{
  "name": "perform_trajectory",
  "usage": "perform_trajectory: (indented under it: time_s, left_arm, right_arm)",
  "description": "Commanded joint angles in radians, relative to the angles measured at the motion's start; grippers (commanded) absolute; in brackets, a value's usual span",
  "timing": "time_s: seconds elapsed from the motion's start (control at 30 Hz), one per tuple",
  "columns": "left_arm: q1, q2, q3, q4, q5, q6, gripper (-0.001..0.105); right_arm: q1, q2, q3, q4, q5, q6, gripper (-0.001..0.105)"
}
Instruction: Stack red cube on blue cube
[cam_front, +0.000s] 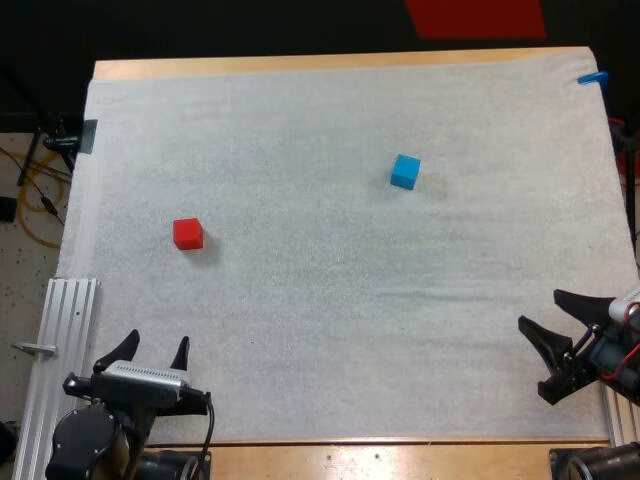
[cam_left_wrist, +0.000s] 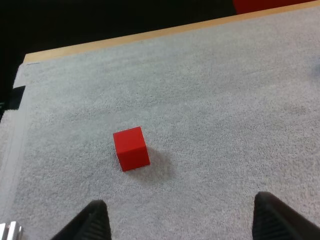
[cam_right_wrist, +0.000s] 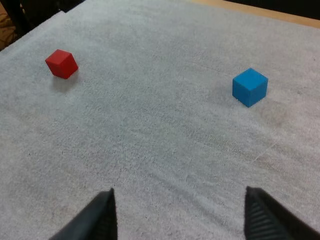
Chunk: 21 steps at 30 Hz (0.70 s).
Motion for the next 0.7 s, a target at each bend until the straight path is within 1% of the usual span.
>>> perform_trajectory:
  time_s: [0.0,0.07,0.27,0.37,0.4,0.47,0.53,0.57,0.63,0.67]
  left_arm:
    - [0.0,-0.137,-0.002,-0.004,-0.007,-0.009,0.059]
    - [0.0,-0.137,-0.002,-0.004,-0.007,-0.009,0.059]
    - [0.0,-0.113,-0.008,-0.004,-0.043,-0.009,0.059]
    - [0.0,-0.08,-0.045,-0.004,-0.084,-0.009,0.059]
    - [0.0,-0.06,-0.067,-0.004,-0.117,-0.009,0.058]
    - [0.0,-0.027,-0.102,-0.004,-0.15,-0.009,0.052]
    - [0.0,0.023,-0.151,-0.004,-0.186,-0.009,0.036]
    - [0.0,0.038,-0.164,-0.004,-0.194,-0.009,0.032]
    - [0.0,0.096,-0.209,-0.004,-0.236,0.003,0.014]
    - [0.0,0.11,-0.215,-0.004,-0.245,0.011,0.01]
  right_arm:
    - [0.001,0.001,-0.009,0.002,0.0,-0.002,0.05]
    - [0.001,0.001,-0.009,0.002,0.0,-0.002,0.047]
    - [0.001,0.001,-0.009,0.002,0.0,-0.002,0.047]
    - [0.001,0.001,-0.009,0.002,0.0,-0.002,0.047]
    - [0.001,0.001,-0.009,0.002,0.0,-0.002,0.047]
    - [0.001,0.001,-0.009,0.002,0.014,-0.002,0.047]
    - [0.001,0.001,-0.009,0.002,0.03,-0.005,0.047]
    - [0.001,0.001,-0.009,0.002,0.031,-0.006,0.047]
    - [0.001,0.001,-0.009,0.002,0.03,-0.006,0.047]
    - [0.001,0.001,-0.009,0.002,0.03,-0.006,0.047]
